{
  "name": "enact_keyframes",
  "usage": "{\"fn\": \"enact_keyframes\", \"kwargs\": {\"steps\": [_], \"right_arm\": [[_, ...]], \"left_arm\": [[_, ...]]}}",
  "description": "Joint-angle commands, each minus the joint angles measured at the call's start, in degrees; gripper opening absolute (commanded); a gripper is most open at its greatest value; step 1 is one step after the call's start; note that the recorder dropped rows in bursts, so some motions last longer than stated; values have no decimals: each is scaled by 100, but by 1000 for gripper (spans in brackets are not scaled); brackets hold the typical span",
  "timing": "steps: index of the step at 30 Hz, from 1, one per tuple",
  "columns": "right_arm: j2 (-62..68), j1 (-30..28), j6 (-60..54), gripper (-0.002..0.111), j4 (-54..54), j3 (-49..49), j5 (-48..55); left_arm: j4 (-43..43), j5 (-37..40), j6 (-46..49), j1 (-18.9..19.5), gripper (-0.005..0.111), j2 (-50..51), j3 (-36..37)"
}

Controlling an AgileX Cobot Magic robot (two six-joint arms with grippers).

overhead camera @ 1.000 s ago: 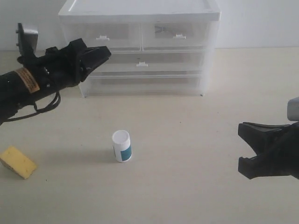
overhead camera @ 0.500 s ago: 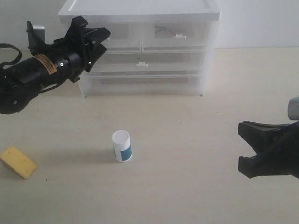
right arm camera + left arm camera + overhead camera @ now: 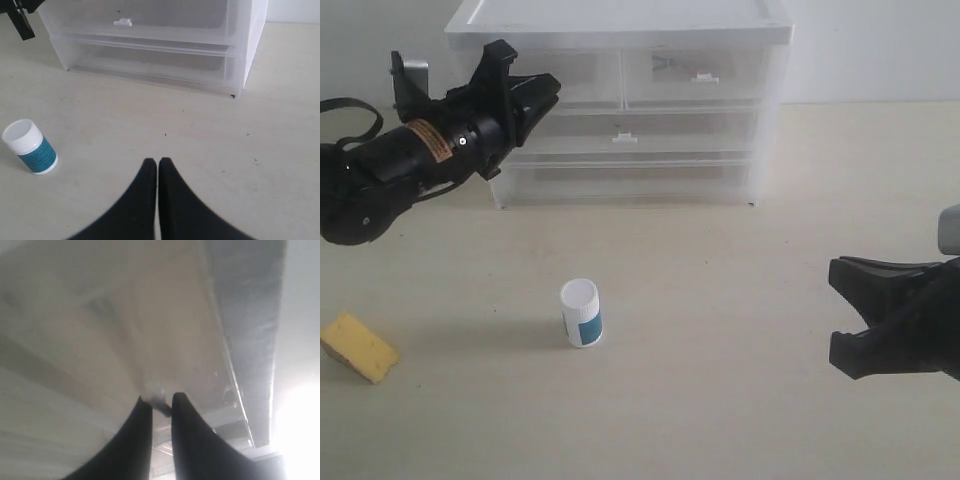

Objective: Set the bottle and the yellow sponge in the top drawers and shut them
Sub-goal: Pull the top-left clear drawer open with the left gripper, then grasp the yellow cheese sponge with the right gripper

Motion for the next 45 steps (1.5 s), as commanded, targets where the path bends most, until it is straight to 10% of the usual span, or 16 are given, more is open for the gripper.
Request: {"fn": "enact_keyframes", "kwargs": {"steps": [1,6,15,25,30,36,45], "right_arm": [[2,3,2,1,-17,-19,-73],[2,3,2,1,-17,-19,-73],[2,3,2,1,-17,-19,-73],[2,3,2,1,-17,-19,-73],[2,3,2,1,-17,-19,-73],[2,63,431,1,-450,-29,-86],[67,1282,2780,1,-2648,-694,-127]], "left_arm": [[355,-1199,642,-182,4,-240,759],[347,-1199,1581,-605,4,-1195,2548],[334,-1199,2580,-614,7,-1439,2839],[2176,-881,2347,-614,51,-1472,2839],[3161,-1199,2306,-614,43,-1651,3068],[3172,-1199,2858,-530,6,-2806,3581],[2961,-1199,3005,-409,4,-5439,3807]]}}
